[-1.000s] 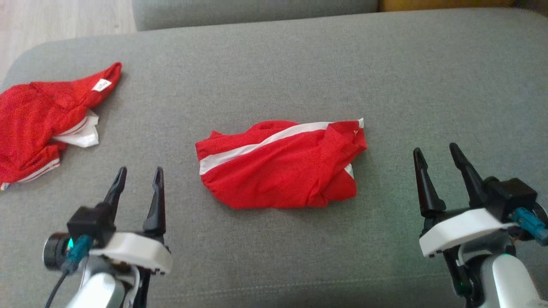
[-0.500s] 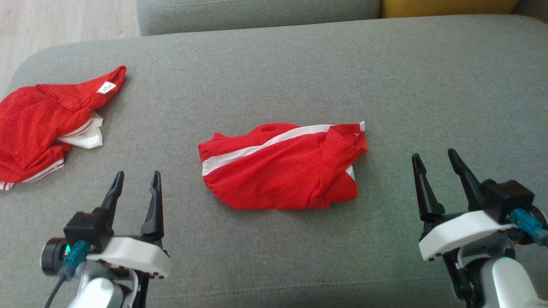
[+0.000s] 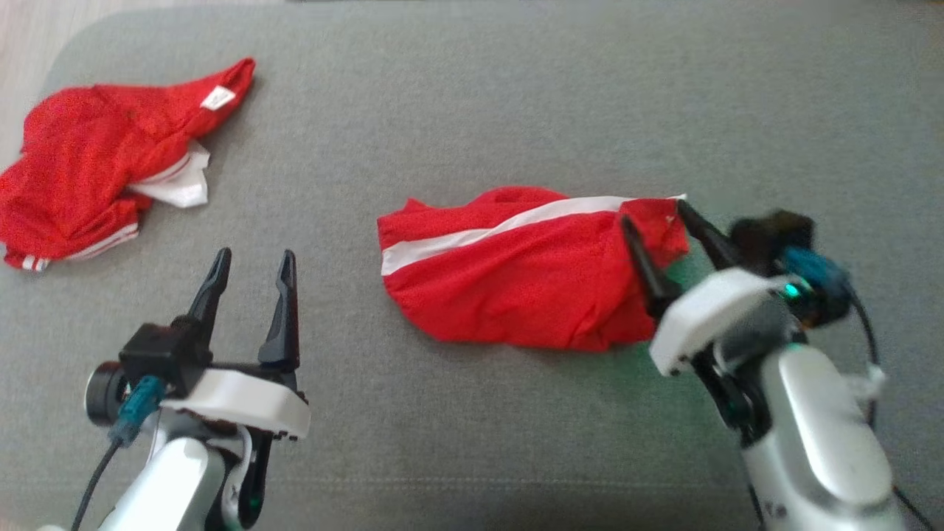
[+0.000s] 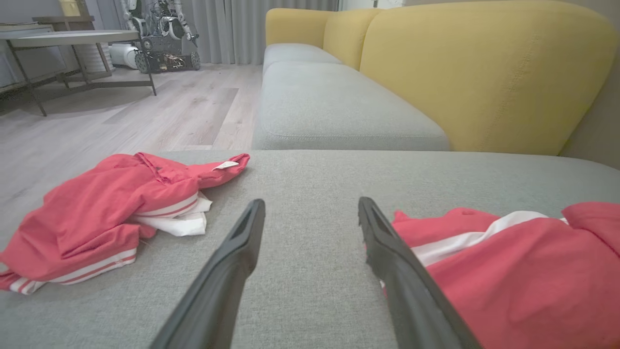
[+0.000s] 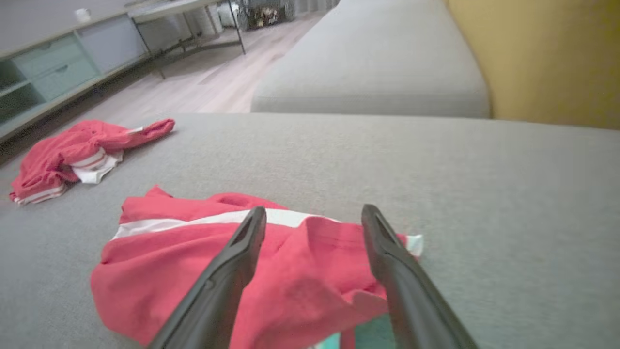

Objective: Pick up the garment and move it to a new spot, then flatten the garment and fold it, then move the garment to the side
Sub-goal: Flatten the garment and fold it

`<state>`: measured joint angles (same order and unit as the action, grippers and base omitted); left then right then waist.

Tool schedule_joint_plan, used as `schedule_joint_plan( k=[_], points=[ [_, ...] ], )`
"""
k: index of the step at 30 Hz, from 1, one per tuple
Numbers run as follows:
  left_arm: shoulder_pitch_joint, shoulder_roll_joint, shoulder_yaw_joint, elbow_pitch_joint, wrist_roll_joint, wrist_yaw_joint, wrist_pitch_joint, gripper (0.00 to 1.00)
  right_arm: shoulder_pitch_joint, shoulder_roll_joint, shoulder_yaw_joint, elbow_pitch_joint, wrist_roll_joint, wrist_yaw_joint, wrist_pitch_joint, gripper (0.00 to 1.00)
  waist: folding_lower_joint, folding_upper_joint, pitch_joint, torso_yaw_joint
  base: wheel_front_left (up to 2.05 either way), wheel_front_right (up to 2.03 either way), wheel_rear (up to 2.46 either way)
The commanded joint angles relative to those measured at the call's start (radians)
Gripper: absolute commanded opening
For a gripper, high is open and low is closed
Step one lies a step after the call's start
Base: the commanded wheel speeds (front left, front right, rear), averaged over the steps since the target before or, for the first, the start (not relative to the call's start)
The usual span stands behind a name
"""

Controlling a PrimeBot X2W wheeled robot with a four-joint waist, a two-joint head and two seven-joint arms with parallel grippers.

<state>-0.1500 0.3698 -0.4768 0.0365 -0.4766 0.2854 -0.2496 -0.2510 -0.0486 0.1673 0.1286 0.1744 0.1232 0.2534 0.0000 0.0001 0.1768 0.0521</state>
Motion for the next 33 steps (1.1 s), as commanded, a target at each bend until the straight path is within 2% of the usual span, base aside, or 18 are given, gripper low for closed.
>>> schedule_joint_plan(
  k=[1,4,8,9,10,11,12,18,19,23,29,30,31,33],
  points=[
    [-0.047,0.014,0.038,-0.023,0.012,-0.001,-0.009,1.00,-0.046,-0.004,0.034,-0.014,0.012,0.008,0.015,1.00,0.0000,-0.0001,0.026,0.018,0.00,0.00,0.00],
    [-0.064,0.002,0.035,-0.012,0.019,-0.007,-0.010,1.00,-0.115,-0.018,0.068,0.074,0.030,0.008,0.076,1.00,0.0000,-0.0001,0.045,0.035,0.00,0.00,0.00],
    [-0.079,-0.011,0.042,0.002,0.025,-0.014,-0.011,1.00,-0.155,-0.036,0.086,0.123,0.046,0.008,0.134,1.00,0.0000,-0.0001,0.060,0.047,0.00,0.00,0.00],
    [-0.080,-0.014,0.044,0.004,0.026,-0.015,-0.011,1.00,-0.155,-0.037,0.086,0.126,0.057,0.008,0.145,0.94,0.0000,-0.0001,0.061,0.047,0.00,0.00,0.00],
    [-0.079,-0.016,0.048,0.006,0.027,-0.016,-0.012,1.00,-0.152,-0.039,0.090,0.122,0.070,0.008,0.153,0.42,0.0000,-0.0001,0.062,0.045,0.00,0.00,0.00],
    [-0.079,-0.018,0.052,0.007,0.029,-0.017,-0.012,1.00,-0.151,-0.044,0.093,0.109,0.076,0.008,0.149,0.05,0.0000,-0.0001,0.064,0.043,0.00,0.00,0.00],
    [-0.078,-0.021,0.057,0.006,0.031,-0.018,-0.012,1.00,-0.143,-0.047,0.094,0.099,0.083,0.008,0.152,0.00,0.0000,-0.0001,0.064,0.040,0.00,0.00,0.00],
    [-0.064,-0.027,0.086,-0.002,0.047,-0.023,-0.012,1.00,-0.048,-0.051,0.059,-0.034,0.092,0.008,0.143,0.00,0.0000,-0.0001,0.060,0.006,0.00,0.00,0.00],
    [-0.058,-0.027,0.094,-0.005,0.052,-0.025,-0.012,1.00,0.008,-0.044,0.039,-0.093,0.090,0.008,0.147,0.00,0.0000,-0.0001,0.059,-0.008,0.00,0.00,0.00],
    [-0.044,-0.027,0.107,-0.010,0.058,-0.029,-0.012,1.00,0.136,-0.026,0.006,-0.189,0.086,0.008,0.161,0.00,0.0000,-0.0001,0.056,-0.033,0.00,0.00,0.00],
    [-0.033,-0.026,0.115,-0.010,0.061,-0.036,-0.012,1.00,0.269,-0.006,-0.035,-0.198,0.087,0.008,0.167,0.00,0.0000,-0.0001,0.054,-0.056,0.00,0.00,0.00],
    [-0.031,-0.025,0.116,-0.009,0.061,-0.037,-0.012,1.00,0.273,-0.005,-0.038,-0.186,0.091,0.008,0.158,0.35,0.0000,-0.0001,0.053,-0.058,0.00,0.00,0.00],
    [-0.029,-0.025,0.116,-0.007,0.060,-0.038,-0.012,1.00,0.275,-0.004,-0.039,-0.170,0.089,0.008,0.152,1.00,0.0000,-0.0001,0.052,-0.060,0.00,0.00,0.00],
    [-0.028,-0.024,0.115,-0.003,0.058,-0.039,-0.012,1.00,0.269,-0.003,-0.043,-0.142,0.092,0.008,0.126,1.00,0.0000,-0.0001,0.048,-0.063,0.00,0.00,0.00]
  ],
)
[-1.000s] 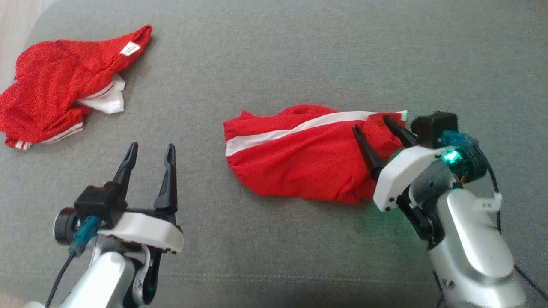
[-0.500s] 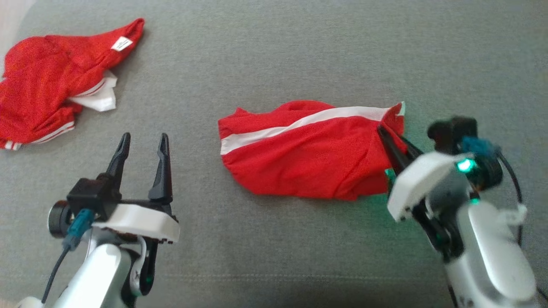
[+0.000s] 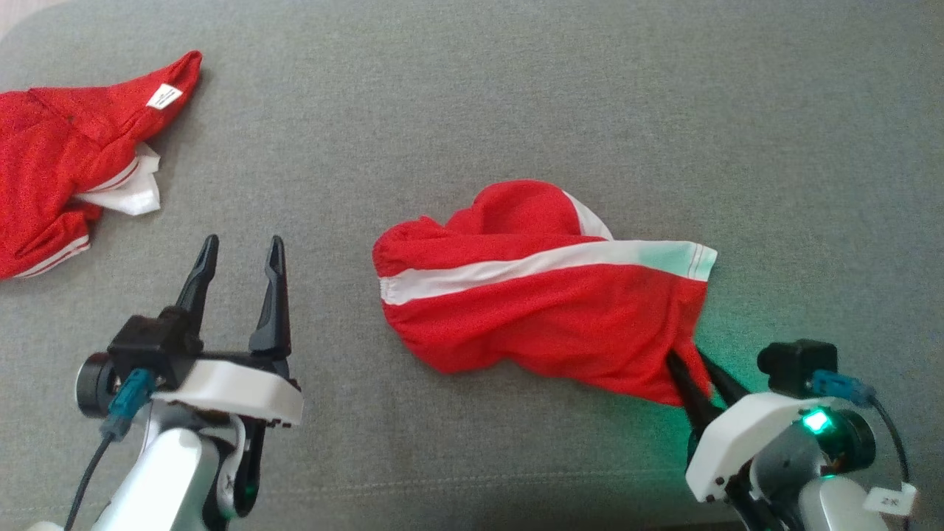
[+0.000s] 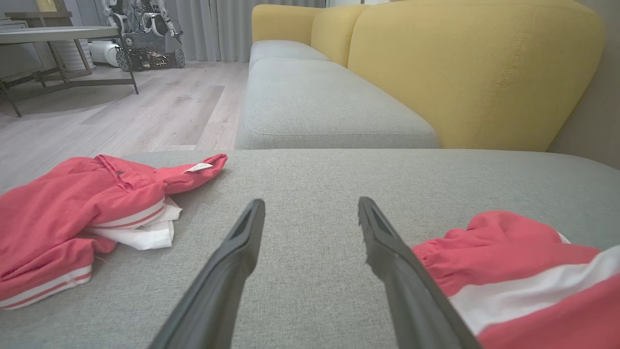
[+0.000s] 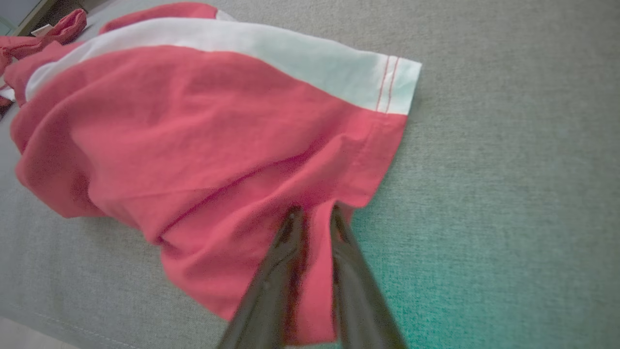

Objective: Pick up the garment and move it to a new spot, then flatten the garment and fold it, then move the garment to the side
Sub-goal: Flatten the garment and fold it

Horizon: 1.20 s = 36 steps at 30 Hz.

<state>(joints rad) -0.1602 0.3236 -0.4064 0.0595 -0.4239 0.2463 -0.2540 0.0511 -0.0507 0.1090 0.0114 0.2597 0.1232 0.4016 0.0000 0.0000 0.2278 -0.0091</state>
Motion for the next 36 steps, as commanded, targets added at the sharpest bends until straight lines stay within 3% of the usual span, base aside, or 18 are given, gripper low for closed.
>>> schedule_joint_plan(
  k=[1,11,15,36],
  points=[
    [-0.017,0.022,0.045,-0.024,0.005,-0.001,-0.008,1.00,-0.039,0.000,0.012,-0.013,0.004,0.008,-0.041,1.00,0.0000,0.0000,-0.006,-0.002,0.00,0.00,0.00],
    [0.004,0.026,0.050,-0.023,-0.003,0.007,-0.008,1.00,-0.100,0.000,-0.048,-0.098,-0.043,0.008,-0.313,1.00,0.0000,0.0000,-0.047,-0.004,0.00,0.00,0.00],
    [0.016,0.028,0.049,-0.025,-0.005,0.010,-0.007,1.00,-0.115,0.000,-0.043,-0.125,-0.070,0.008,-0.353,1.00,0.0000,0.0000,-0.068,-0.005,0.00,0.00,0.00],
    [0.067,0.045,0.006,-0.047,-0.014,0.010,0.044,1.00,-0.073,0.000,-0.024,-0.134,-0.090,0.008,-0.341,1.00,0.0000,0.0000,-0.119,-0.006,0.00,0.00,0.00]
  ],
)
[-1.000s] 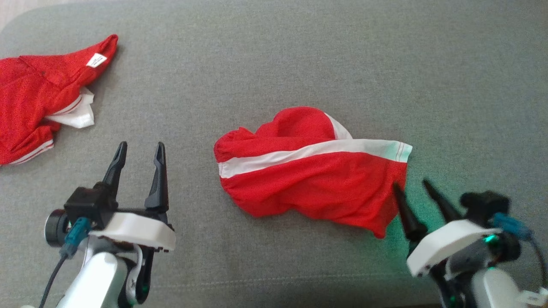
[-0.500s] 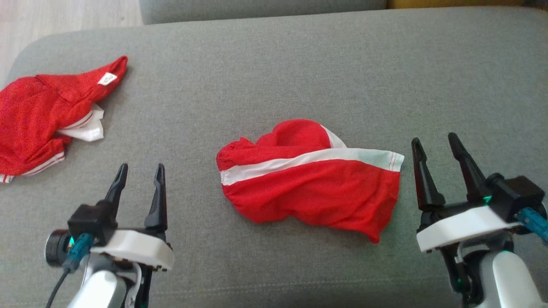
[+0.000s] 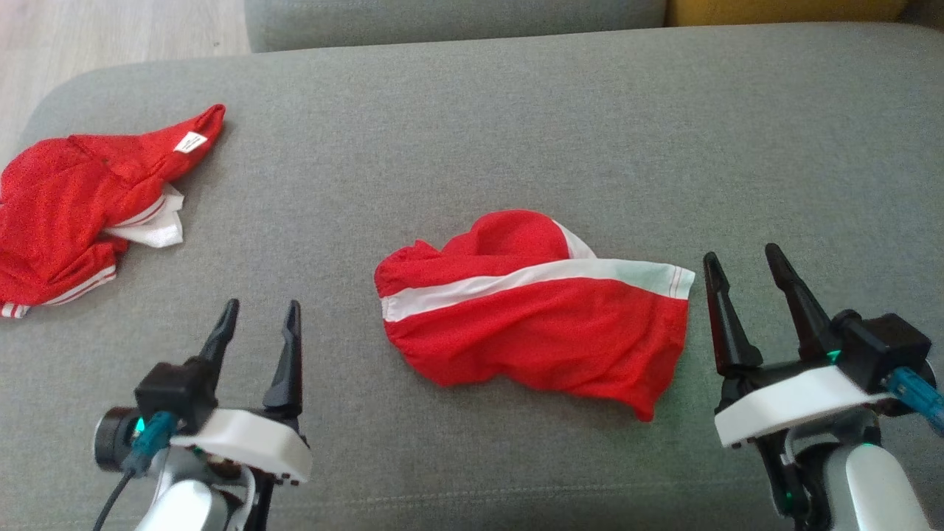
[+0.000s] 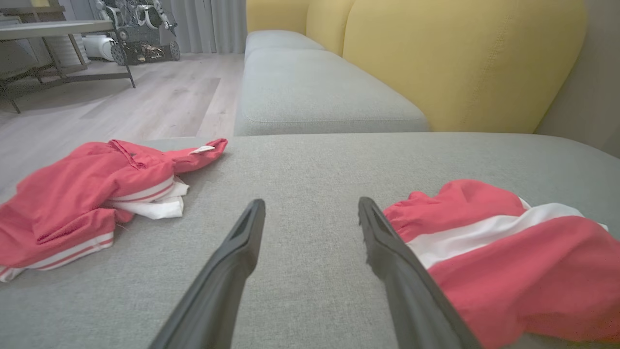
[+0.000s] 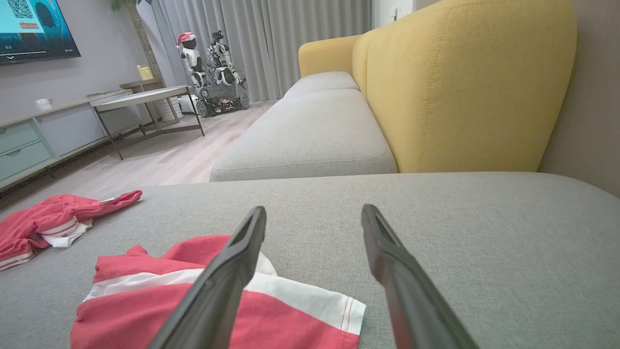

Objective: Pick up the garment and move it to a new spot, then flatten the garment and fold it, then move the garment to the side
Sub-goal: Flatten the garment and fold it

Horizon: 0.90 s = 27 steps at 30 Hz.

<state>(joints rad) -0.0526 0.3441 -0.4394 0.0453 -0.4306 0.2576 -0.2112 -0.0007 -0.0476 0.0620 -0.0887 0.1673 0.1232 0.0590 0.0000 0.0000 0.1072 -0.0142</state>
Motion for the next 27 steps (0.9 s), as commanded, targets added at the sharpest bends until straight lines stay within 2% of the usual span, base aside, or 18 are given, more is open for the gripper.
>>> schedule_joint_plan(
  k=[1,4,7,14,21,24,27],
  points=[
    [-0.047,0.024,0.033,-0.032,-0.008,-0.008,0.005,1.00,-0.022,-0.003,0.023,-0.034,0.003,0.008,0.003,1.00,0.0000,0.0000,0.004,-0.002,0.00,0.00,0.00],
    [-0.086,0.012,0.005,-0.016,-0.017,-0.039,0.036,1.00,-0.025,-0.003,0.023,-0.034,0.004,0.008,0.006,1.00,0.0000,0.0000,0.013,-0.002,0.00,0.00,0.00],
    [-0.150,-0.012,-0.038,0.032,-0.033,-0.088,0.094,1.00,-0.029,-0.003,0.029,-0.029,0.012,0.008,0.014,1.00,0.0000,0.0000,0.022,-0.007,0.00,0.00,0.00],
    [-0.273,-0.076,-0.089,0.222,-0.104,-0.181,0.211,1.00,-0.038,-0.003,0.049,-0.015,0.028,0.008,0.021,1.00,0.0000,0.0000,0.043,-0.046,0.00,0.00,0.00],
    [-0.313,-0.099,-0.091,0.343,-0.140,-0.205,0.247,1.00,-0.035,-0.003,0.038,-0.003,0.037,0.008,0.022,1.00,0.0000,0.0000,0.061,-0.072,0.00,0.00,0.00],
    [-0.322,-0.101,-0.090,0.373,-0.155,-0.222,0.251,0.00,-0.037,-0.003,0.030,-0.002,0.039,0.008,0.019,1.00,0.0000,0.0000,0.070,-0.076,0.00,0.00,0.00],
    [-0.331,-0.104,-0.090,0.386,-0.165,-0.238,0.247,0.00,-0.044,-0.003,0.016,0.004,0.041,0.008,0.019,1.00,0.0000,0.0000,0.079,-0.074,0.00,0.00,0.00]
  ],
)
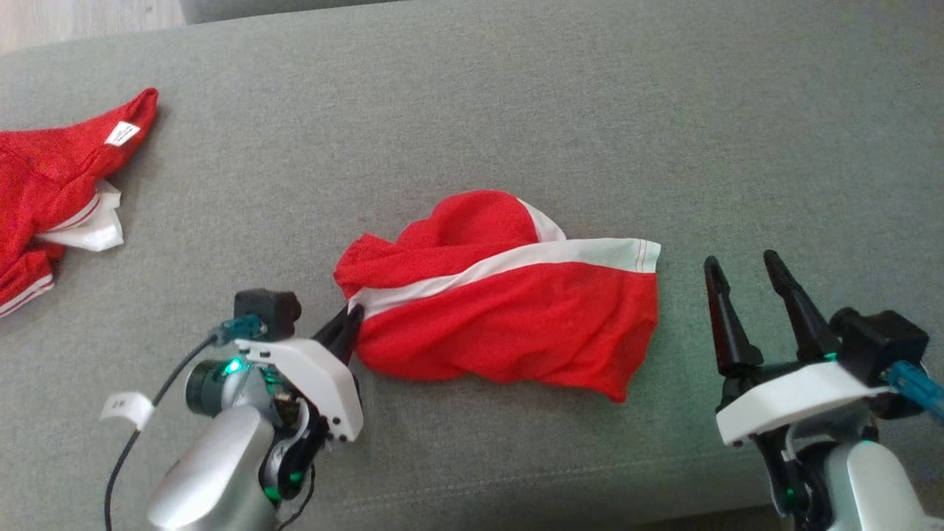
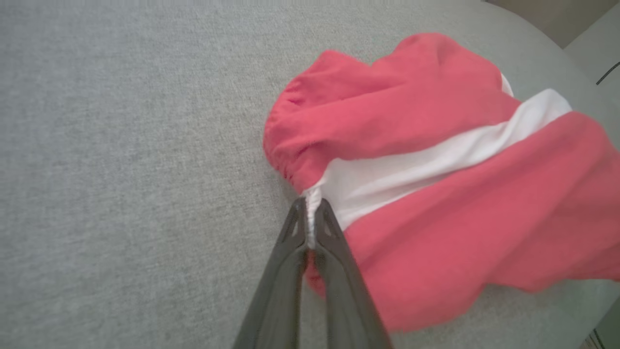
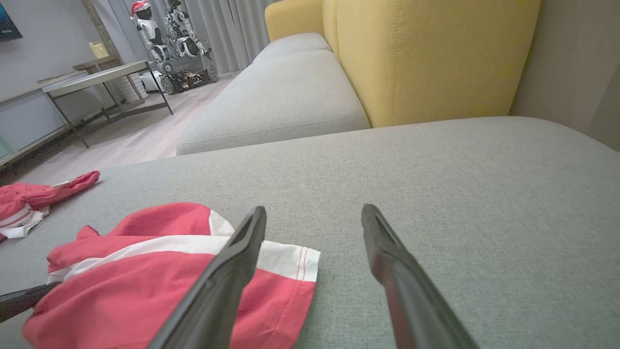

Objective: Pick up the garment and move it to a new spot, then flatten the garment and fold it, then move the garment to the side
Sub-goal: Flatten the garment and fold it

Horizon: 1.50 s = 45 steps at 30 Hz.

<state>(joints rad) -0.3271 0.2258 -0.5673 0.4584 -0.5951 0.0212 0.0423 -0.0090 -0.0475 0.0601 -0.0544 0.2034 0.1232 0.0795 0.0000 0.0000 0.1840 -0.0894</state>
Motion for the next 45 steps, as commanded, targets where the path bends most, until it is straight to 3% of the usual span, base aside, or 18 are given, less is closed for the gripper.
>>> schedule_joint_plan(
  k=[1,8,20,21,22,27,34,45],
  points=[
    [-0.060,0.014,0.037,-0.025,0.001,-0.003,-0.013,0.00,-0.040,-0.003,0.011,-0.024,0.002,0.008,0.002,1.00,0.0000,0.0000,0.005,0.003,0.00,0.00,0.00],
    [-0.089,0.009,0.034,-0.023,0.021,0.005,-0.056,0.00,-0.123,-0.003,-0.020,0.099,-0.056,0.008,0.101,1.00,0.0000,0.0000,0.032,0.024,0.00,0.00,0.00],
    [-0.146,-0.014,0.008,-0.045,0.048,0.000,-0.102,0.00,-0.292,-0.041,0.046,0.320,-0.080,0.008,0.284,1.00,0.0000,0.0000,0.108,0.104,0.00,0.00,0.00],
    [-0.147,-0.014,0.008,-0.045,0.048,0.000,-0.106,0.00,-0.295,-0.041,0.047,0.326,-0.075,0.008,0.286,0.15,0.0000,0.0000,0.110,0.106,0.00,0.00,0.00],
    [-0.147,-0.013,0.009,-0.045,0.049,0.001,-0.113,0.00,-0.296,-0.041,0.045,0.328,-0.070,0.008,0.283,0.00,0.0000,0.0000,0.110,0.107,0.00,0.00,0.00],
    [-0.150,0.001,0.019,-0.062,0.047,0.005,-0.132,0.00,-0.296,-0.038,0.008,0.272,-0.047,0.008,0.193,0.00,0.0000,0.0000,0.103,0.107,0.00,0.00,0.00],
    [-0.203,0.048,0.050,-0.193,0.053,0.030,-0.101,0.00,-0.312,-0.031,-0.029,0.073,-0.023,0.008,0.063,0.00,0.0000,0.0000,0.040,0.102,0.00,0.00,0.00],
    [-0.355,0.120,0.099,-0.405,0.077,0.062,-0.005,0.00,-0.419,-0.077,-0.071,-0.196,-0.058,0.008,0.103,0.00,0.0000,0.0000,-0.080,0.098,0.00,0.00,0.00]
  ],
)
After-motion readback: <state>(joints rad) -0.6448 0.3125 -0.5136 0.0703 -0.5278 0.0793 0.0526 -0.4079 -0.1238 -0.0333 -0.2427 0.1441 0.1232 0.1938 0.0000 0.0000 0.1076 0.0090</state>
